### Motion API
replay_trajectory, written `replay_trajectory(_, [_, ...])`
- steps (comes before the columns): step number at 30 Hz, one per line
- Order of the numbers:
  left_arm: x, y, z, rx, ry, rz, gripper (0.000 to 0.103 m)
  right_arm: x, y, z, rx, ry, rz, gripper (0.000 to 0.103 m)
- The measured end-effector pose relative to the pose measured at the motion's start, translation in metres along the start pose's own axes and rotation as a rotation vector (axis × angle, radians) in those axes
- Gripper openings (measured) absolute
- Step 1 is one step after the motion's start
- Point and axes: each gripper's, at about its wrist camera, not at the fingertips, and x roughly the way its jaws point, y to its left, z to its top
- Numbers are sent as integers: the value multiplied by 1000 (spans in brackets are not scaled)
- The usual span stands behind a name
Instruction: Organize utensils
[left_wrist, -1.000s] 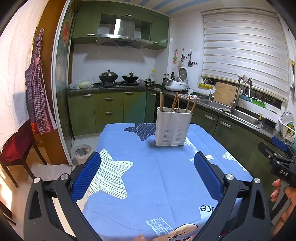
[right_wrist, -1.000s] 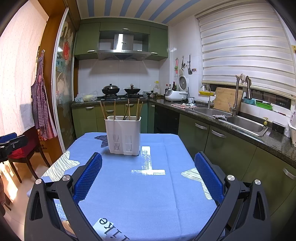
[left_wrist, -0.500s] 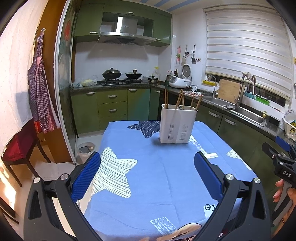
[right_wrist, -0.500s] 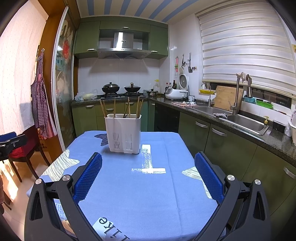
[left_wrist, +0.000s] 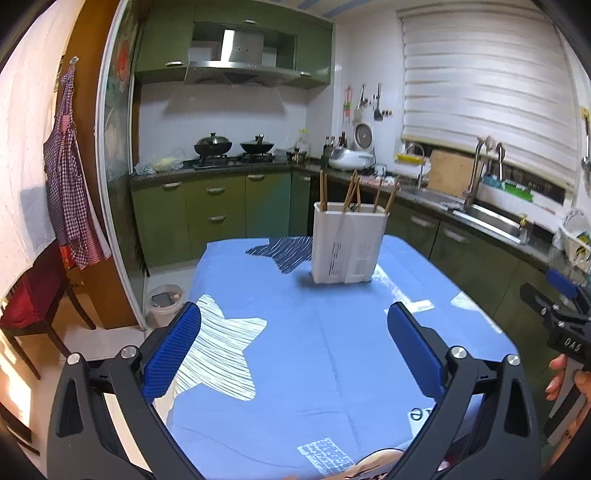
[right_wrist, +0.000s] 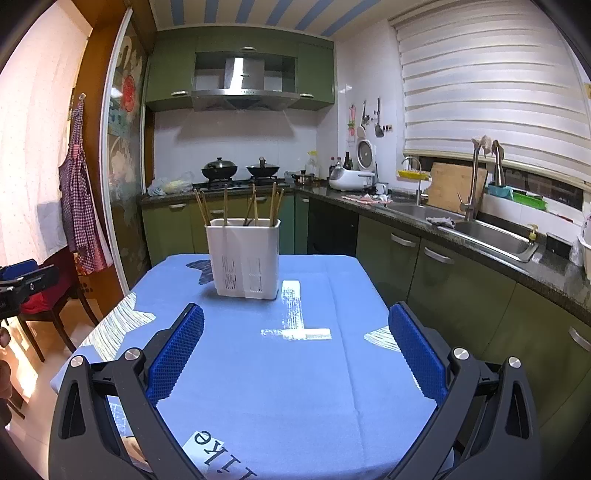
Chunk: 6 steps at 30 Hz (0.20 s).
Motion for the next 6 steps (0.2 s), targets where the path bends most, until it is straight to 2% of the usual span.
replay_trajectory(2, [7, -1, -1, 4, 17, 24, 96, 5, -1, -1, 0, 9, -2, 98])
replay_trajectory(6, [31, -2, 0, 12, 45, 23, 96, 28, -3, -1, -12, 31, -13, 98])
